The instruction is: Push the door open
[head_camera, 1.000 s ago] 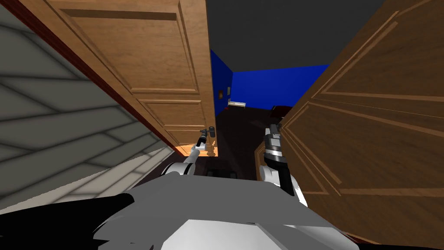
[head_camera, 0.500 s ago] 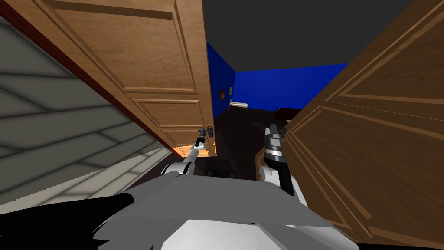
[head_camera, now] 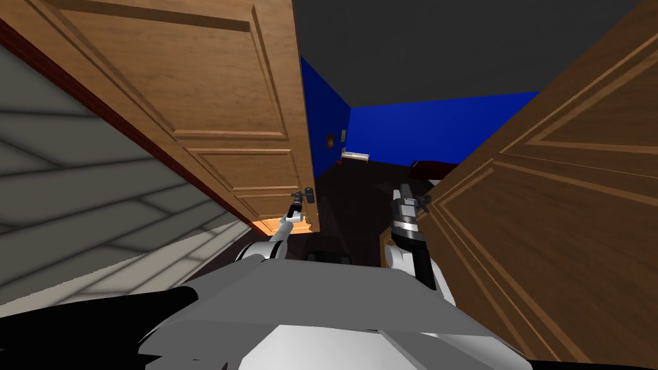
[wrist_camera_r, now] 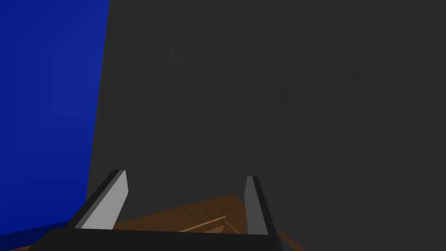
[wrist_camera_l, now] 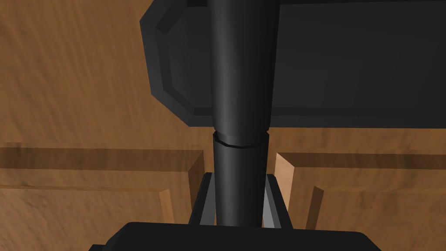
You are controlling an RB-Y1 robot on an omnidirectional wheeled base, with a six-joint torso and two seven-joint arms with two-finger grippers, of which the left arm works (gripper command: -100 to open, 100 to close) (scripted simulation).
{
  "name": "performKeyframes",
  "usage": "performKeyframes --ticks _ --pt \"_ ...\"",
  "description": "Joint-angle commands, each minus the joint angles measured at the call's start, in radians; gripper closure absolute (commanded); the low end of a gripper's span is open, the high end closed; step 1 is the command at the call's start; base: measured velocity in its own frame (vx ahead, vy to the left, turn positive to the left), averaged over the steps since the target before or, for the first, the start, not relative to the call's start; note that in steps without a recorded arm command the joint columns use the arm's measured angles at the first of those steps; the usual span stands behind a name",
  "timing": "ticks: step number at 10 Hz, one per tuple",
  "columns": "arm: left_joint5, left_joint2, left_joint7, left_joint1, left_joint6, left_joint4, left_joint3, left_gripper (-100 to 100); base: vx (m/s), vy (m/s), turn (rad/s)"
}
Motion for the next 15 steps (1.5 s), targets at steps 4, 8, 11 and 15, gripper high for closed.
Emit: performKeyframes --ticks 4,8,11,15 --pt "0.012 0.020 -0.013 -0.007 -0.010 0.010 0.039 100 0.170 -0.058 0.043" --pt "0.025 0.036 -0.027 -0.002 -0.011 0.011 0.081 100 0.189 -0.061 0.056" --pt "0.035 0.048 -0.038 0.003 -0.013 0.012 0.115 100 0.202 -0.082 0.069" --pt "0.049 0.065 -0.054 0.009 -0.014 0.014 0.161 100 0.181 -0.074 0.062"
